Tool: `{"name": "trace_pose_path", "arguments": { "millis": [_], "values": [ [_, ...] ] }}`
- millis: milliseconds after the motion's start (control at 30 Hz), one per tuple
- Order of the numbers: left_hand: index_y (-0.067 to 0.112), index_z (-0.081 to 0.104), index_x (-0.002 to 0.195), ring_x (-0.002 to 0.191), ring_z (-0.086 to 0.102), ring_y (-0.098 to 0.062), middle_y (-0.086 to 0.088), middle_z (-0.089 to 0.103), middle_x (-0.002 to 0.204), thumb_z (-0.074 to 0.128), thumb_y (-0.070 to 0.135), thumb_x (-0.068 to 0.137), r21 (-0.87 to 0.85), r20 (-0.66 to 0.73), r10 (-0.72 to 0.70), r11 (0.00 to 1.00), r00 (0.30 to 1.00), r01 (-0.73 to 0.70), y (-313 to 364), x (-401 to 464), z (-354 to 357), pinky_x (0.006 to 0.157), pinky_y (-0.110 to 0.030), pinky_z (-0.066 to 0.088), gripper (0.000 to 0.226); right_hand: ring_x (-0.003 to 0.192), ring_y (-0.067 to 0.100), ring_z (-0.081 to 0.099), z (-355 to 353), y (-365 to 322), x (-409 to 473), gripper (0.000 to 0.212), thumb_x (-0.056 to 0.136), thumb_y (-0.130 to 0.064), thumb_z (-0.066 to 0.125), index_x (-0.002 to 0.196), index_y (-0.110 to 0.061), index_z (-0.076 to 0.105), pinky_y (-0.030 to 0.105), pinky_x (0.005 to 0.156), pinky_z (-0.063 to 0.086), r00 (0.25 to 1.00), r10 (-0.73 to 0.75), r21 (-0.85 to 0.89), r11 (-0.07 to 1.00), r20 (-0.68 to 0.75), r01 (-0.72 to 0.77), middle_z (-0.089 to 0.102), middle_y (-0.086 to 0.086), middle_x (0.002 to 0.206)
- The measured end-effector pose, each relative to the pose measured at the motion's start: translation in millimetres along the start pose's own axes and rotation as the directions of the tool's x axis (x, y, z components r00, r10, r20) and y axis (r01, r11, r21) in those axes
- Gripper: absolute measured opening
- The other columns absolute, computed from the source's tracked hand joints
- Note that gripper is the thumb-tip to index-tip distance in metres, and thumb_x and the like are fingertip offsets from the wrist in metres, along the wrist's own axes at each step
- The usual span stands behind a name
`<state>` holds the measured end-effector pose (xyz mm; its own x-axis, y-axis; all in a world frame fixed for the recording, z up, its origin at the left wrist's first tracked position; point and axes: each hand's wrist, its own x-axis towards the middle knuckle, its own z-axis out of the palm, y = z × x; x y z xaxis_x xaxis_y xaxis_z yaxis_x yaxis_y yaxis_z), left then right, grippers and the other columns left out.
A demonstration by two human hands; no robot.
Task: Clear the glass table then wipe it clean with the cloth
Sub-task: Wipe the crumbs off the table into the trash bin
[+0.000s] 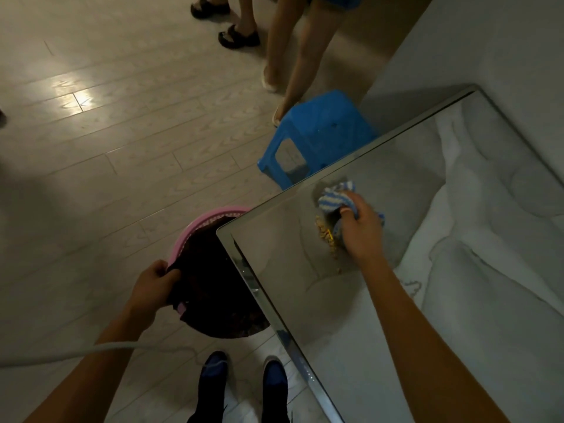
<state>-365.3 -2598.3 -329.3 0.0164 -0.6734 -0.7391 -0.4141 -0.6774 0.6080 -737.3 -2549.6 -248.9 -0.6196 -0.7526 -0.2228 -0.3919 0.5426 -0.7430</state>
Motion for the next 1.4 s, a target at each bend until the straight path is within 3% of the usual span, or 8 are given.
{"name": "trace_pose_path", "arguments": {
  "millis": [400, 600, 800, 900, 1033, 1167, 1267, 1400],
  "values": [
    [0.005, 0.057, 0.100, 0.085, 0.063, -0.032, -0.020, 0.063, 0.098, 0.054, 0.010, 0.095, -0.013, 0.036, -0.027, 1.000, 0.999, 0.027, -4.0, 4.0, 6.4, 0.077, -0.050, 0.056, 0.008, 0.113, 0.012, 0.061, 41.0, -20.6, -92.7, 0.037, 0.089, -0.017, 0.047, 0.121, -0.028, 0.062, 0.037, 0.097, 0.052, 0.993, -0.107, 0.150, 0.984, 0.056, 0.097, 0.065, -0.002, 0.123],
    [0.003, 0.059, 0.097, 0.079, 0.061, -0.031, -0.020, 0.063, 0.091, 0.056, 0.007, 0.091, 0.004, 0.022, -0.004, 1.000, 1.000, 0.004, -6.2, 4.0, 2.7, 0.078, -0.053, 0.056, 0.008, 0.085, -0.012, 0.062, 2.4, -13.6, -92.7, 0.041, 0.094, 0.004, 0.046, 0.121, -0.023, 0.060, 0.005, 0.072, 0.047, 0.969, -0.017, 0.225, 0.971, -0.247, 0.075, 0.067, -0.008, 0.103],
    [0.008, 0.053, 0.082, 0.076, 0.058, -0.028, -0.017, 0.057, 0.083, 0.058, 0.007, 0.089, 0.009, -0.011, 0.002, 1.000, 1.000, -0.002, -8.3, 4.2, 6.6, 0.075, -0.049, 0.055, 0.008, 0.114, 0.008, 0.058, 23.5, -3.3, -97.2, 0.039, 0.091, -0.011, 0.046, 0.124, -0.027, 0.058, 0.017, 0.095, 0.045, 0.985, -0.045, 0.107, 0.992, -0.166, 0.063, 0.061, -0.006, 0.122],
    [0.006, 0.053, 0.083, 0.076, 0.056, -0.026, -0.017, 0.055, 0.082, 0.059, 0.009, 0.089, 0.014, -0.026, -0.010, 1.000, 1.000, 0.010, -12.1, 5.4, 8.0, 0.073, -0.049, 0.054, 0.009, 0.082, -0.008, 0.062, 34.6, -12.2, -99.8, 0.037, 0.095, -0.002, 0.048, 0.125, -0.019, 0.060, 0.004, 0.071, 0.046, 0.990, 0.046, 0.189, 0.982, -0.135, -0.020, 0.065, -0.014, 0.095],
    [0.000, 0.055, 0.092, 0.076, 0.057, -0.025, -0.017, 0.056, 0.084, 0.058, 0.010, 0.088, 0.028, -0.028, -0.030, 0.999, 0.999, 0.031, -11.2, 5.5, 8.8, 0.080, -0.055, 0.055, 0.011, 0.092, 0.011, 0.067, 55.1, -20.9, -117.0, 0.040, 0.091, -0.022, 0.046, 0.128, -0.030, 0.059, 0.034, 0.081, 0.058, 0.993, 0.049, 0.189, 0.982, -0.103, -0.029, 0.070, -0.003, 0.109],
    [0.001, 0.054, 0.094, 0.073, 0.057, -0.024, -0.015, 0.056, 0.082, 0.057, 0.010, 0.088, 0.040, -0.031, -0.010, 0.999, 0.999, 0.012, -6.0, 1.1, 7.4, 0.071, -0.043, 0.053, 0.012, 0.096, 0.022, 0.068, 71.0, -26.7, -129.9, 0.037, 0.089, -0.034, 0.046, 0.123, -0.040, 0.060, 0.047, 0.081, 0.057, 0.993, 0.033, 0.227, 0.974, -0.113, -0.007, 0.069, -0.003, 0.114],
    [0.005, 0.053, 0.089, 0.071, 0.057, -0.025, -0.013, 0.056, 0.079, 0.057, 0.011, 0.088, 0.055, -0.020, -0.001, 0.998, 1.000, 0.002, -6.0, -2.9, 7.4, 0.067, -0.040, 0.053, 0.008, 0.098, 0.027, 0.067, 75.2, -29.4, -134.1, 0.038, 0.085, -0.040, 0.044, 0.120, -0.047, 0.058, 0.051, 0.082, 0.056, 0.996, 0.019, 0.225, 0.974, -0.092, 0.002, 0.069, -0.003, 0.113],
    [0.006, 0.056, 0.091, 0.073, 0.060, -0.026, -0.014, 0.059, 0.082, 0.058, 0.014, 0.089, 0.062, -0.012, 0.002, 0.998, 1.000, -0.001, -9.9, -6.9, 5.9, 0.067, -0.043, 0.056, 0.009, 0.108, 0.012, 0.063, 86.9, -37.3, -143.9, 0.038, 0.086, -0.020, 0.047, 0.118, -0.035, 0.062, 0.043, 0.090, 0.054, 0.998, -0.014, 0.208, 0.978, -0.064, 0.028, 0.065, -0.009, 0.118]
  ]
}}
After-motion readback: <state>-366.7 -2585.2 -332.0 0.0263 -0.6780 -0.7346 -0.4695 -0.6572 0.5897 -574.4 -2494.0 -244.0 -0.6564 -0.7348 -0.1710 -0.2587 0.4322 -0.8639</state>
